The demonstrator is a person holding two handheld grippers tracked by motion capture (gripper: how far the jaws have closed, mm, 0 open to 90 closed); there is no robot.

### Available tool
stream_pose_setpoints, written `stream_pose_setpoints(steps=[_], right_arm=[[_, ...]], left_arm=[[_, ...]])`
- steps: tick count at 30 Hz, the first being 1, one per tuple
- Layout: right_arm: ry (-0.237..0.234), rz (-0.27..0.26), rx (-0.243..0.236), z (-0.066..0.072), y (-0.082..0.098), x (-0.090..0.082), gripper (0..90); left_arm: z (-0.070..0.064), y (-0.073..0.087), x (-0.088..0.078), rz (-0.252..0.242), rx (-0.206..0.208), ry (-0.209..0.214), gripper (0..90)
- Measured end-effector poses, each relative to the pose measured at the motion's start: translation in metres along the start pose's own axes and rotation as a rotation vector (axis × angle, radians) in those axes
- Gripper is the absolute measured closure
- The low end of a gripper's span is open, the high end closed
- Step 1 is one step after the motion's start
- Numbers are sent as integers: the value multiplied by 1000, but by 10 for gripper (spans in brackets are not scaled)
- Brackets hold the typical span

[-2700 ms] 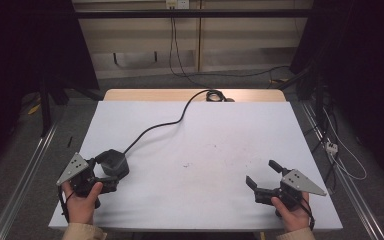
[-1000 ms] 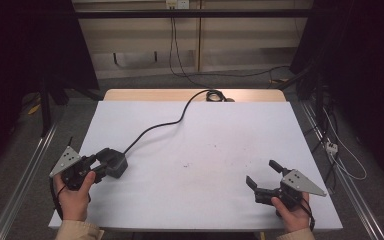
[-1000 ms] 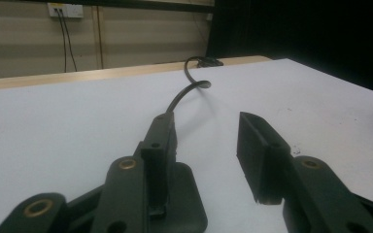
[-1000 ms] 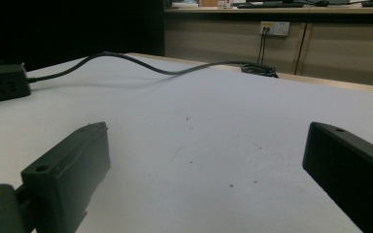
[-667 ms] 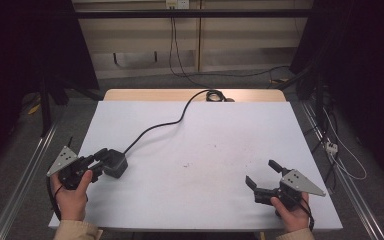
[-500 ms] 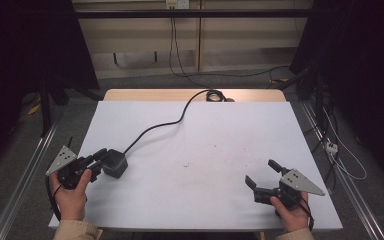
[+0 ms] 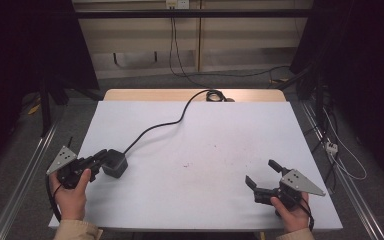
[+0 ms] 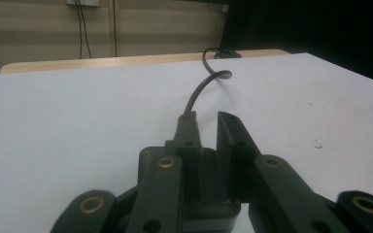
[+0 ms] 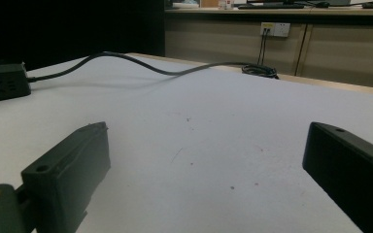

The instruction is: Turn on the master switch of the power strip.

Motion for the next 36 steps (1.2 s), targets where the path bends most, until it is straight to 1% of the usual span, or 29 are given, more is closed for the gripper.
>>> stream_pose_setpoints(steps=[6, 10, 17, 25, 30, 36], right_arm=[[3, -3, 6, -1, 0, 1, 30], [-4, 1, 0, 1, 0, 3, 30], [-6, 0, 1, 1, 0, 3, 30], [-5, -3, 0, 0, 0, 2, 30], [-6, -4, -3, 1, -1, 3, 31], [-5, -5, -2, 0, -1, 2, 31]], left_arm=[[0, 0, -2, -4, 5, 3, 852], [4, 1, -3, -1, -11, -5, 866], [3, 2, -2, 11, -1, -2, 892], [2, 2, -1, 12, -3, 2, 900], [3, 3, -2, 23, 10, -1, 900], [4, 4, -1, 29, 2, -7, 900]])
Point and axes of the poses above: each handheld gripper's, and its own axes: x roughly forward along the jaws, y roughly out of its underside, z roughly to its left, the point moved 3 cm from there along x, roughly forward along the jaws, and after that the axes turned 13 degrees about -y, right-handed, at the moved point
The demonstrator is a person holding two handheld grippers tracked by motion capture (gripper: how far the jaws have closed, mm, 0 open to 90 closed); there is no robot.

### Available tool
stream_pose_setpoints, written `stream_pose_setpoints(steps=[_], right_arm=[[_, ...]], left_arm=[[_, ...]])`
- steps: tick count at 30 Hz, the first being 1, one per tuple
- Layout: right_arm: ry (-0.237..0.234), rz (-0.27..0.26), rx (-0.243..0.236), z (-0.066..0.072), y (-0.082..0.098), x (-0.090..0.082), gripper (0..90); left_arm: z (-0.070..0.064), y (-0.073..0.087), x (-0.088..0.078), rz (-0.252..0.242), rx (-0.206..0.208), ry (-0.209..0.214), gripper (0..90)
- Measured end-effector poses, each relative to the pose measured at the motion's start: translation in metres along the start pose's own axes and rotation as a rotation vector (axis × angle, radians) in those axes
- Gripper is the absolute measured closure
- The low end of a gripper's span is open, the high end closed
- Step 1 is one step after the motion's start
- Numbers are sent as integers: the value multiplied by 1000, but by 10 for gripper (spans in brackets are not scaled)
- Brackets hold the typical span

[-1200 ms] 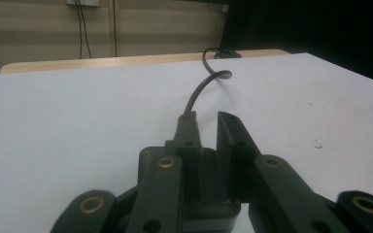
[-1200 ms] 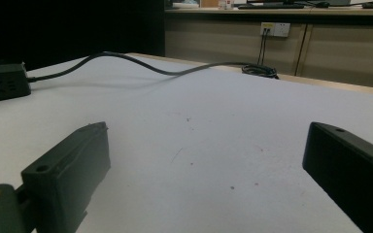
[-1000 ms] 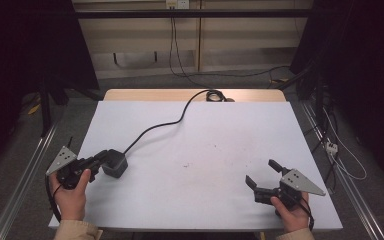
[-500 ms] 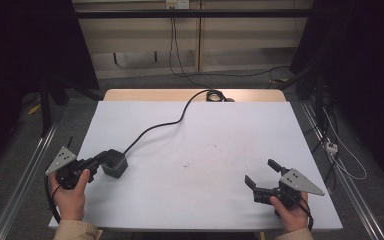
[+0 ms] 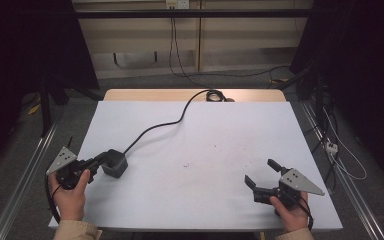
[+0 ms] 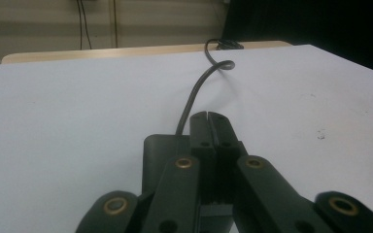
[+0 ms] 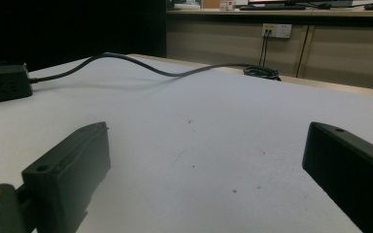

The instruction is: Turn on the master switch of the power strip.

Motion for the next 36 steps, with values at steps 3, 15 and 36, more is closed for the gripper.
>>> stream_pose_setpoints(steps=[3, 15, 36], right_arm=[[0, 2, 0, 0, 0, 0, 32], [0, 1, 1, 0, 0, 0, 32], [1, -3, -1, 0, 0, -1, 32]], left_arm=[[1, 1, 0, 6, 4, 0, 900], [-1, 2, 2, 19, 6, 0, 900], [-1, 7, 7, 51, 21, -22, 900]])
Point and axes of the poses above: each handheld gripper's, and its own axes: x roughly forward along the jaws, y roughly out of its underside, z roughly to its left, the point moved 3 cm from there along x, roughly forward along the jaws, and after that the axes turned 13 degrees about -y, right-handed, at the moved point
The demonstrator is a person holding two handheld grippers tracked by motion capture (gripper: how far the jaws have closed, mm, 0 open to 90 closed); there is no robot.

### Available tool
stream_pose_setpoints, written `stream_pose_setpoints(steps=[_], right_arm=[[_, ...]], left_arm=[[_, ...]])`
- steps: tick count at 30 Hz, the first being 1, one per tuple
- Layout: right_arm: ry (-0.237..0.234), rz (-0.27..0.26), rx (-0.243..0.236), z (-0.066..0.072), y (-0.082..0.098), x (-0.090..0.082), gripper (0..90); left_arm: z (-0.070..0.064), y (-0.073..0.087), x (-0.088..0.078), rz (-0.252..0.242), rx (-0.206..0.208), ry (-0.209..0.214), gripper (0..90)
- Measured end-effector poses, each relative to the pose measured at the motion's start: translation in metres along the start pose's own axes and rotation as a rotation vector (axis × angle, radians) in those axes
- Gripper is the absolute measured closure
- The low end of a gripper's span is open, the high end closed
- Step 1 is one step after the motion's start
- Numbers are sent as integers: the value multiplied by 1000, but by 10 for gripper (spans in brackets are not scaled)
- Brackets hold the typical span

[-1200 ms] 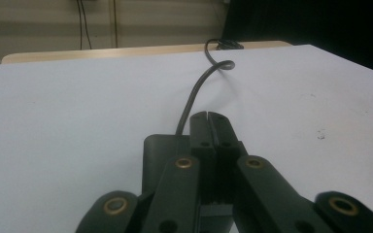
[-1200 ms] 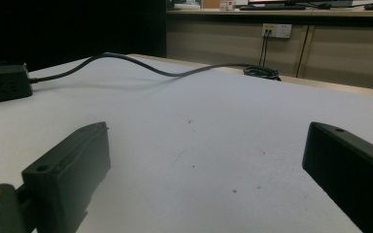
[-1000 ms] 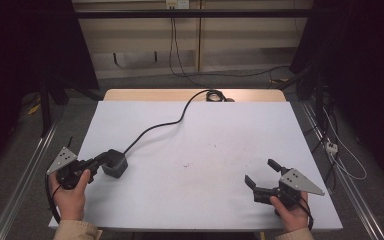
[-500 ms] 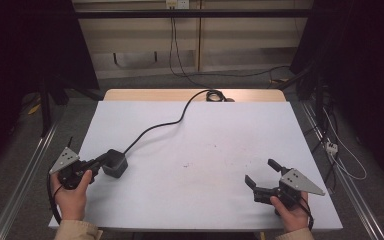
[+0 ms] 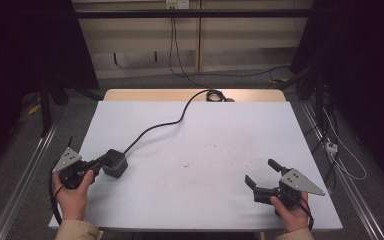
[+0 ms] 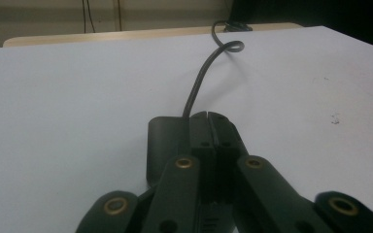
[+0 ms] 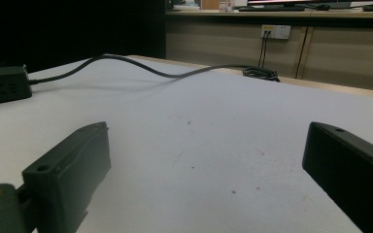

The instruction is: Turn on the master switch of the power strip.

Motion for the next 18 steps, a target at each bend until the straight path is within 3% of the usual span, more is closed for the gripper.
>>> stream_pose_setpoints(steps=[18], right_arm=[[-2, -3, -3, 0, -1, 0, 32]], left_arm=[[1, 2, 1, 10, 12, -5, 900]])
Point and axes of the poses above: each handheld gripper's, and its own axes: x roughly forward along the jaws, y roughly out of its underside, z roughly to its left, the point moved 3 cm from there along x, roughly forward along the jaws, and after that the axes turned 13 degrees about -y, right-handed, at the moved point
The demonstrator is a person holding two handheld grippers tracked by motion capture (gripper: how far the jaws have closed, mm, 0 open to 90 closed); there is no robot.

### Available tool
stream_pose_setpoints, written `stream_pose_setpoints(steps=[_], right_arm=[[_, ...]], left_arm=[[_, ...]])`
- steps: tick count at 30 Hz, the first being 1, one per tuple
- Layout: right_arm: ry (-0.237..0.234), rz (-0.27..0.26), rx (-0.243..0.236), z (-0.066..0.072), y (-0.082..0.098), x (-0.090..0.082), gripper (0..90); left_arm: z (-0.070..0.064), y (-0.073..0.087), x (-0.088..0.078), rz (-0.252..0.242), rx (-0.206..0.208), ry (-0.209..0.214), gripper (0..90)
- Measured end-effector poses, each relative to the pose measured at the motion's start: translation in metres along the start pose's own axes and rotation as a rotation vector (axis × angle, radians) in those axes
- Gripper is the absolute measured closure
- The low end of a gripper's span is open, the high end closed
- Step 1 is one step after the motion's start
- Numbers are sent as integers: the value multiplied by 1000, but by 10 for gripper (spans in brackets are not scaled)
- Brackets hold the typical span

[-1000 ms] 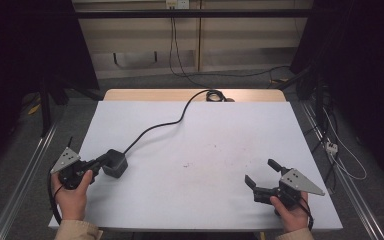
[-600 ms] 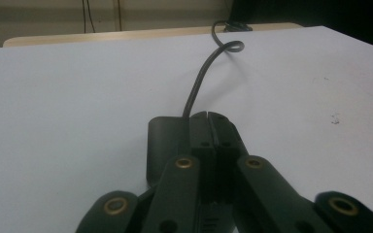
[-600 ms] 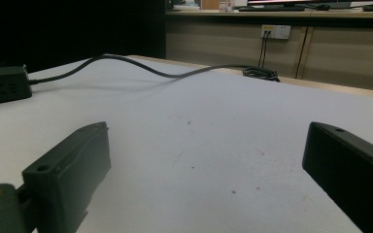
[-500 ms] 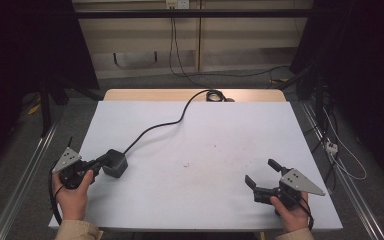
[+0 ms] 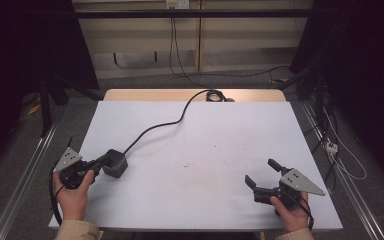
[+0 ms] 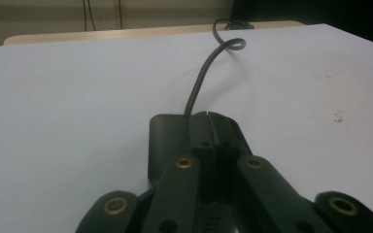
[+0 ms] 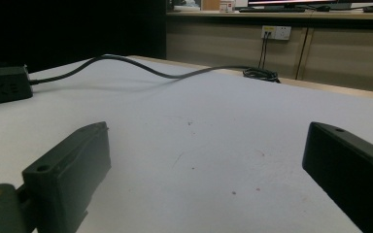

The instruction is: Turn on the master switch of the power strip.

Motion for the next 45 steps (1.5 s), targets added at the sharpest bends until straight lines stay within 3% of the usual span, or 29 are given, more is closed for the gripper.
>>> stream_pose_setpoints(steps=[45], right_arm=[[0, -3, 3, 0, 0, 0, 32]], left_arm=[[-2, 3, 3, 7, 10, -12, 900]])
Point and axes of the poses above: each handheld gripper's, and its own axes: x roughly forward along the jaws, y roughly out of its underside, z roughly to its left, the point moved 3 cm from there along x, roughly forward along the jaws, and after that the axes turned 13 degrees about -y, right-handed, at the moved point
